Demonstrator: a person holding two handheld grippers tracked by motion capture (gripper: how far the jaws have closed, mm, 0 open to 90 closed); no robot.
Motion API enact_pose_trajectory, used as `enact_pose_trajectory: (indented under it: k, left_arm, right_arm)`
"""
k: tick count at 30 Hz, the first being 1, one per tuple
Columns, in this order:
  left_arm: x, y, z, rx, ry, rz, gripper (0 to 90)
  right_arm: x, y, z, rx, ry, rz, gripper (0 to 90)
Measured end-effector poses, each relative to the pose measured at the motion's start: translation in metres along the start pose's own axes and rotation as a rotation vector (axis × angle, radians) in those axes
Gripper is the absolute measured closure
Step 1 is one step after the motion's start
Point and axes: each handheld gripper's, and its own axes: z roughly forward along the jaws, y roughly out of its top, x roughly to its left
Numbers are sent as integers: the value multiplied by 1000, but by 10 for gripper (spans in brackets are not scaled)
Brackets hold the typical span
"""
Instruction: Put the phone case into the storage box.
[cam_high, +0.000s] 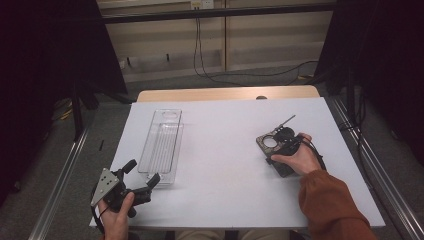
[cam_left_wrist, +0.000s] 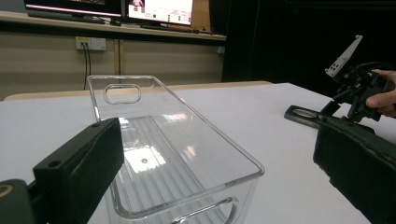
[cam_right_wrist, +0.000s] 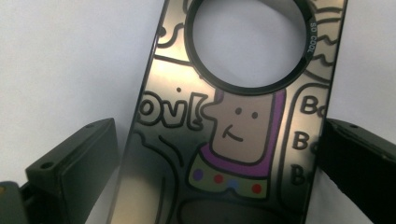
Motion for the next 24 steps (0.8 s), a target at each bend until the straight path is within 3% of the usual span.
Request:
enact_pose_trajectory:
  k: [7, 16, 22, 24]
  left_arm:
    - [0, 0, 0, 0, -1, -1, 19]
    - [0, 0, 0, 2, -6, 3, 19]
    - [0, 0, 1, 3, -8, 4, 19]
    - [-1, 0, 1, 1, -3, 3, 19]
  right_arm:
    - [2, 0, 1, -2, -7, 20, 0]
    - [1, 1, 1, 6, -4, 1, 0]
    - [1, 3, -2, 28, -13, 6, 42]
    - [2, 2, -2, 14, -6, 8, 58]
